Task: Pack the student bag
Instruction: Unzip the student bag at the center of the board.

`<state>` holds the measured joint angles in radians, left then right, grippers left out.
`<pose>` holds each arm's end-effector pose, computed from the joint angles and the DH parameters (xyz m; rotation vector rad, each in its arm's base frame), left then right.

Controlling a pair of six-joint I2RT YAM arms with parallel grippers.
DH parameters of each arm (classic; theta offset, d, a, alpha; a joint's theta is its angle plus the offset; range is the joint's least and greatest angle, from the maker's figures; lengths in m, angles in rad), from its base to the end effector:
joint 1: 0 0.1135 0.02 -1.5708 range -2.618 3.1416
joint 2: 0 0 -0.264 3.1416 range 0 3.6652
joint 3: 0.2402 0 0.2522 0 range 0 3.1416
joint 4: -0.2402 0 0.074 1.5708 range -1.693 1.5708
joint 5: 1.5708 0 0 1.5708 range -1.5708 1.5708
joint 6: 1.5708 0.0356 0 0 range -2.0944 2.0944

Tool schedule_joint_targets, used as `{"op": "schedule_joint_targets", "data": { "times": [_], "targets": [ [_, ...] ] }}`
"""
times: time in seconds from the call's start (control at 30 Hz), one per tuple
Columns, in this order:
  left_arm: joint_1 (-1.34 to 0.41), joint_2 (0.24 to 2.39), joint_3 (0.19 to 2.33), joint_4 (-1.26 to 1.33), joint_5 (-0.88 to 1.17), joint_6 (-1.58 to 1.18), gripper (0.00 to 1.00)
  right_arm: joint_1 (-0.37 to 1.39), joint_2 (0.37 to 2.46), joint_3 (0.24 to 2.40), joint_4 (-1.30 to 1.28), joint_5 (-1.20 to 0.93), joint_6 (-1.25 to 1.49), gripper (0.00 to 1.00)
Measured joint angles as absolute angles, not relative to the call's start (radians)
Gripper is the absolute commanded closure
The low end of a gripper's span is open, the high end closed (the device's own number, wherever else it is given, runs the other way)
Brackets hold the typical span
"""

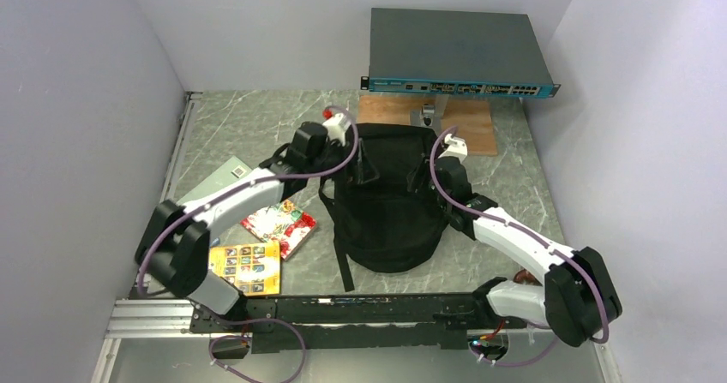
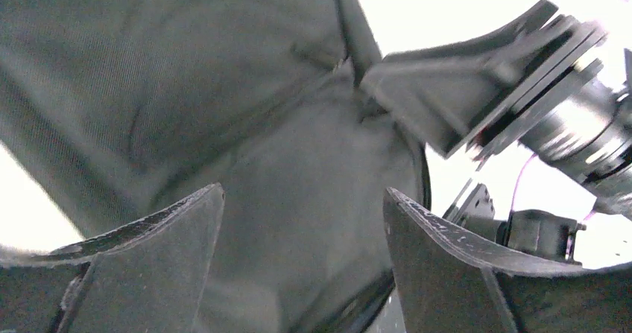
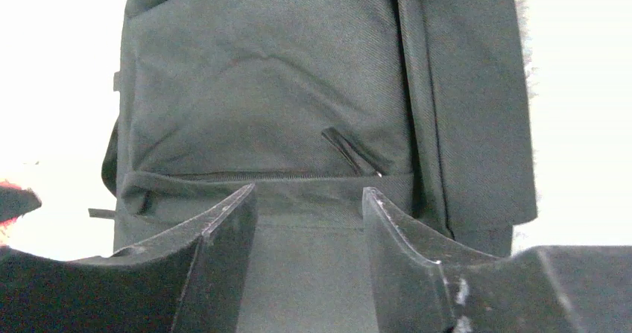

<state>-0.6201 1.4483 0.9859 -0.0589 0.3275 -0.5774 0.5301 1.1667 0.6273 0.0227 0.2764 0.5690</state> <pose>0.2596 -0.1994 0.2663 0.2614 2.2296 -1.0341 0.2217 0.1187 0.2284 0.2090 2.0784 0.3859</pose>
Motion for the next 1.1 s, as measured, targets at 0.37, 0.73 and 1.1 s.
{"op": "schedule_joint_targets", "data": {
  "times": [0.37,0.73,1.1],
  "targets": [
    [-0.614,1.826,1.237,0.026,0.41,-0.556,0.54,0.453,1.338,0.677,0.137,0.114,0.54,0.8],
    [-0.616,1.839,0.991,0.225,0.449,-0.626,0.64,0.454,1.425,0.502,0.369,-0.051,0.511,1.0],
    [-0.622,1.851,0.936,0.315,0.455,-0.648,0.64,0.456,1.435,0.479,0.391,-0.041,0.526,0.76]
  ]
}}
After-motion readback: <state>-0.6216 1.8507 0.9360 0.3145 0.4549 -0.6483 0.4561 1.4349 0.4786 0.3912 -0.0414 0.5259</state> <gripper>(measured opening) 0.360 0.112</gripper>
